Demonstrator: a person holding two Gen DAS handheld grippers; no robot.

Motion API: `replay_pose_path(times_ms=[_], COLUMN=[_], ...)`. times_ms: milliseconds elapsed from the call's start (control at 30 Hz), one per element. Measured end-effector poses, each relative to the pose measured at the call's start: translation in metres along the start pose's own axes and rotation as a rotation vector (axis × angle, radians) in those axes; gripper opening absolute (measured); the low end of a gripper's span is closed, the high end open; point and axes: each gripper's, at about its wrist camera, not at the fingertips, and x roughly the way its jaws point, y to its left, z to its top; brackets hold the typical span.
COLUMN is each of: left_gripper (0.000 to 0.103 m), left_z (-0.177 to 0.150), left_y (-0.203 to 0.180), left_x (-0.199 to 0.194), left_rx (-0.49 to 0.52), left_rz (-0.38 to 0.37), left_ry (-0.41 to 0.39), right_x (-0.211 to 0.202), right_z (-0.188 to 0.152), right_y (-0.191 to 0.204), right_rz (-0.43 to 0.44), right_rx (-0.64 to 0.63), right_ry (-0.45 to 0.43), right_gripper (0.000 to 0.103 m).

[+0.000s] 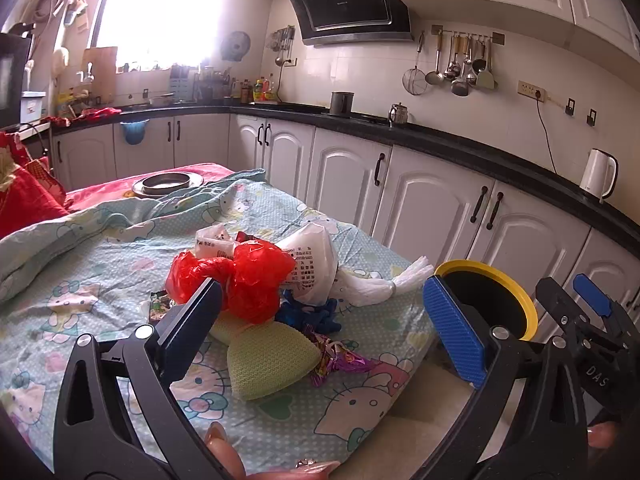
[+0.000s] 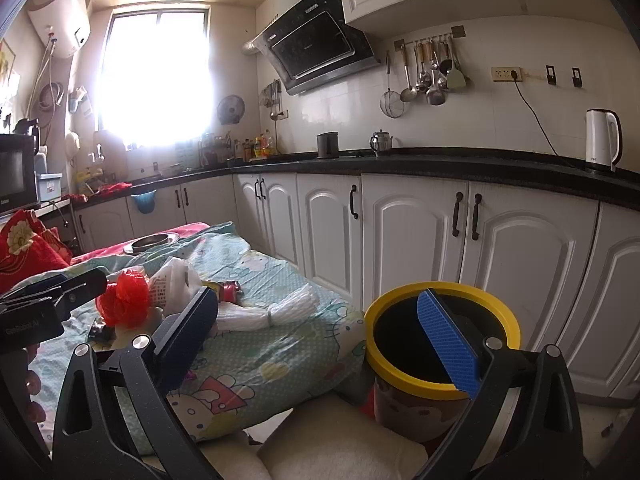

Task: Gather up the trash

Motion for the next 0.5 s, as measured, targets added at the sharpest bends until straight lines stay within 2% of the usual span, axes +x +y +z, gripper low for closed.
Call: replay_pose_path(times_ms=[500], left_gripper=[0.092], left_z=[-0.0029], left_y=[-0.002], left_x=[-0.0017], left_rx=[-0.005], left_rz=[-0.002], left_ry=[-0.005], right_x=[0.0004], right_z=[-0.0003], right_y=[0.0004], right_rz=[0.001], right_rx=[-0.001], right_ry=[0.002], right_gripper=[0.097])
